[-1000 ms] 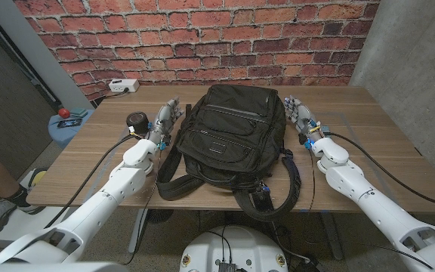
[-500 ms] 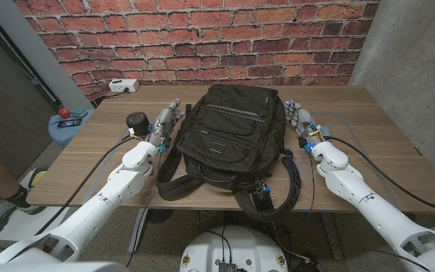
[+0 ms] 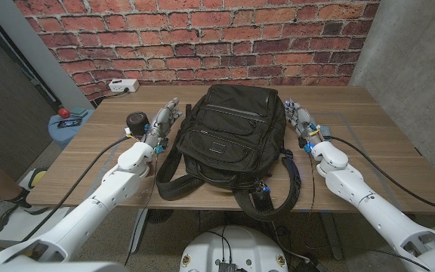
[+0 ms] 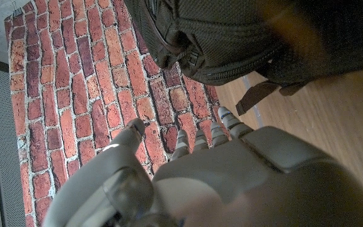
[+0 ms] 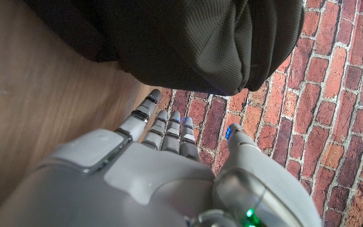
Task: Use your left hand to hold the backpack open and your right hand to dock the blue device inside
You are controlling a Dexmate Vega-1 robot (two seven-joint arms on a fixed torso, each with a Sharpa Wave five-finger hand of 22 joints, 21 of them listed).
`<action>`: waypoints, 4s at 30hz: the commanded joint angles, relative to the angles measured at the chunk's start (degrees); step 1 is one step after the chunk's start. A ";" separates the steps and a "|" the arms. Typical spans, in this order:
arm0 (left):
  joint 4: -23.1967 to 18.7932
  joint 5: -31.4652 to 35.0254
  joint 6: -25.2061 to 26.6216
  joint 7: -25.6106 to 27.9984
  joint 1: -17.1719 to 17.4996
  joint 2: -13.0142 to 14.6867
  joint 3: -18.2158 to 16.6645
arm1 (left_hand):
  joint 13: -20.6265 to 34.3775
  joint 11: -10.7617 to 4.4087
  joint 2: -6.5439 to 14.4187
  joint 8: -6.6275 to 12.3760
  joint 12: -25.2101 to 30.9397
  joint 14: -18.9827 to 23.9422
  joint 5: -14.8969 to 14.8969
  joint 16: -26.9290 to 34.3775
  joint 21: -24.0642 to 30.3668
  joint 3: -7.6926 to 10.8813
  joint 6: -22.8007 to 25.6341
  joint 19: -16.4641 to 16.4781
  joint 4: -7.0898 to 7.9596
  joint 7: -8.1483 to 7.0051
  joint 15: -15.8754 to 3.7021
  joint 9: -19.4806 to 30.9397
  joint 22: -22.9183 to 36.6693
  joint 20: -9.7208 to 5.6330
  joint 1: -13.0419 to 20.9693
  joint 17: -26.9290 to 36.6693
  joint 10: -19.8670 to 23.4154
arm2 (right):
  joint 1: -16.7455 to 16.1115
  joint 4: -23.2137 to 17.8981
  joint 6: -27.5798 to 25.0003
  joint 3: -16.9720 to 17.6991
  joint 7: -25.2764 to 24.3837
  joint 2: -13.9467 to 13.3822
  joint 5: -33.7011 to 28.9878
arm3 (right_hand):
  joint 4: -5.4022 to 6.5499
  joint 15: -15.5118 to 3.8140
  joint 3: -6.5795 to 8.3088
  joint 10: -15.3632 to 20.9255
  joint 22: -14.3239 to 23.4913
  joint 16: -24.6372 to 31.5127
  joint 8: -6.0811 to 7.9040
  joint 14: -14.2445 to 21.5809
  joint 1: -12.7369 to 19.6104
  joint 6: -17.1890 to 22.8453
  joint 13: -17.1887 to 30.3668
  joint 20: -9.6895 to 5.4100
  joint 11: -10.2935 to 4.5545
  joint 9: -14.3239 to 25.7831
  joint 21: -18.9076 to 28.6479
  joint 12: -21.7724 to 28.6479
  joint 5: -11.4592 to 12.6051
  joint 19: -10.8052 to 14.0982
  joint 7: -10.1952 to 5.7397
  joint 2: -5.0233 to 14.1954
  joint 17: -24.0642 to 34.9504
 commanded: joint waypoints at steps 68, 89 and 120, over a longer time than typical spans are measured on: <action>-19.56 17.94 -0.14 0.05 11.45 22.05 -8.68 | 0.07 -2.12 -1.55 0.74 0.87 2.02 6.85 0.10 -2.55 2.77 7.60 3.37 -9.15 -0.82 -1.08 0.09 0.12 -0.50 7.10 0.04 4.52 | 0.04 0.91 2.85 1.25 -2.55 -0.47 -1.82 | -1.24 0.42 0.04 0.25 0.18 -0.10 -0.04 0.32 1.02 0.37 0.06 -1.20 -0.20 0.05 0.26 -0.64 0.17 0.29 -0.21 0.24 0.11; -18.76 34.49 -12.01 9.87 18.08 19.68 -14.10 | 0.58 -3.87 -4.20 1.07 2.65 10.89 9.28 1.17 -1.38 2.46 15.32 11.70 -11.02 -0.71 -2.69 0.18 0.40 0.82 12.33 0.18 13.39 | -1.96 -1.68 3.61 2.02 -4.50 -0.59 -2.02 | -1.35 0.46 -0.02 0.07 0.18 -0.12 -0.15 0.34 0.98 0.22 0.04 -1.21 0.15 0.05 0.28 -0.81 0.15 0.32 -0.04 0.35 0.14; -20.33 50.63 -15.52 10.87 21.48 21.11 -18.66 | 0.89 -3.08 -5.86 -0.35 1.08 9.84 8.61 0.15 -2.23 0.15 13.11 12.16 -9.98 0.30 -1.43 0.34 0.41 0.31 12.49 0.56 11.15 | -3.05 -0.92 4.52 3.43 -5.54 -0.51 -1.21 | -1.54 0.55 -0.12 -0.17 0.18 -0.22 -0.33 0.19 0.91 -0.15 0.02 -1.16 0.43 0.04 0.25 -1.02 0.14 0.25 0.04 0.43 0.19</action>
